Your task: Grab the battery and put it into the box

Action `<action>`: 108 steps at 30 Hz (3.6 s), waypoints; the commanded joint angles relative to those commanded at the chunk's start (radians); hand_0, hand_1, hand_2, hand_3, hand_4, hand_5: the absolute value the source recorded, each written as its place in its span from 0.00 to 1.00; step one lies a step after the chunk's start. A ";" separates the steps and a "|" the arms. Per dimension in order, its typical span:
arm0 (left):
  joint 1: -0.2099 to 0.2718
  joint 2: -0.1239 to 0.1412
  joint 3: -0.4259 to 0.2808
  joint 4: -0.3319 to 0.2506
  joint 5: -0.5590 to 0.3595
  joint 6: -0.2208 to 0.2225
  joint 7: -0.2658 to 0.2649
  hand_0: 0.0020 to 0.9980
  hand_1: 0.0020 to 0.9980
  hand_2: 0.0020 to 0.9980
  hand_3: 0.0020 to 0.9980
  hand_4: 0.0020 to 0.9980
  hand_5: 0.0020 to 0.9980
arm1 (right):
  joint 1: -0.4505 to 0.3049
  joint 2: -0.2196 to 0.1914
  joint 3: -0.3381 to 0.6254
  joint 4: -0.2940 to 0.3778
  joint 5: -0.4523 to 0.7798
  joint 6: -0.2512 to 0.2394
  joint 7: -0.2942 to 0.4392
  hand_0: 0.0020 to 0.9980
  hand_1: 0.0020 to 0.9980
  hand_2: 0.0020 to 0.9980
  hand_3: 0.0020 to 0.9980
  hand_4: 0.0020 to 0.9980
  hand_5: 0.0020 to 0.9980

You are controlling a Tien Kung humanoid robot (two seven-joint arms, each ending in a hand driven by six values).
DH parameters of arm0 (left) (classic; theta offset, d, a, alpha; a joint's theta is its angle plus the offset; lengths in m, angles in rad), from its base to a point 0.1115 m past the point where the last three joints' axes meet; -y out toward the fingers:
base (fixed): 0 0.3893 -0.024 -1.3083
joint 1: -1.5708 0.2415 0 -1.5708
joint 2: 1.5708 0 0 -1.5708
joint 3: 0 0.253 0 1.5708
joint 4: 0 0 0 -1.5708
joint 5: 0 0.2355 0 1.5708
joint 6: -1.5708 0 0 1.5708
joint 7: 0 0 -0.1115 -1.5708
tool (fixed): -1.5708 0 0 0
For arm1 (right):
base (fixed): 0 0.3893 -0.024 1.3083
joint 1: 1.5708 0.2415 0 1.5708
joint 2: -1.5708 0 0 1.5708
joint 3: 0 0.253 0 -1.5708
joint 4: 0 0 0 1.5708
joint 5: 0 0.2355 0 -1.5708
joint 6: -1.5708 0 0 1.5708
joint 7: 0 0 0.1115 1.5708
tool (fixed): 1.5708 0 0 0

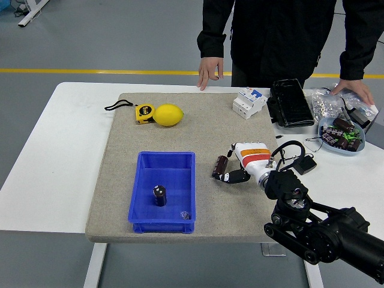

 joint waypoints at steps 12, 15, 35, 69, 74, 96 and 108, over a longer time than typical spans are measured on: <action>0.002 0.000 -0.004 0.000 0.004 0.000 0.000 0.76 0.71 0.73 0.64 0.71 0.62 | 0.002 -0.009 0.004 0.006 -0.029 0.025 0.002 0.18 0.16 0.27 0.74 1.00 0.59; 0.003 0.001 -0.005 0.000 0.006 -0.001 0.001 0.76 0.71 0.73 0.63 0.71 0.62 | 0.002 -0.009 0.005 0.005 -0.031 0.029 0.004 0.18 0.17 0.29 0.83 1.00 0.59; 0.004 -0.001 -0.010 0.000 0.018 -0.001 0.004 0.76 0.71 0.73 0.64 0.71 0.62 | 0.015 0.003 -0.045 -0.007 -0.055 -0.011 0.028 0.18 0.15 0.28 0.79 1.00 0.57; -0.008 -0.001 0.007 0.000 0.006 -0.003 0.003 0.76 0.71 0.74 0.63 0.71 0.62 | 0.051 0.023 -0.116 -0.085 -0.052 -0.040 0.044 0.16 0.13 0.23 0.64 1.00 0.48; -0.009 -0.001 0.009 0.000 0.004 -0.004 0.003 0.76 0.71 0.74 0.63 0.71 0.62 | 0.052 0.026 -0.122 -0.092 -0.055 -0.044 0.047 0.16 0.13 0.23 0.64 1.00 0.48; -0.008 -0.001 0.007 0.000 0.008 -0.004 0.003 0.76 0.71 0.74 0.63 0.71 0.62 | 0.050 0.026 -0.119 -0.091 -0.057 -0.080 0.051 0.15 0.12 0.20 0.51 1.00 0.42; 0.001 0.002 0.001 0.000 0.018 -0.005 0.005 0.76 0.71 0.74 0.64 0.71 0.62 | 0.055 0.005 -0.078 -0.067 -0.065 -0.077 0.042 0.15 0.12 0.20 0.51 1.00 0.41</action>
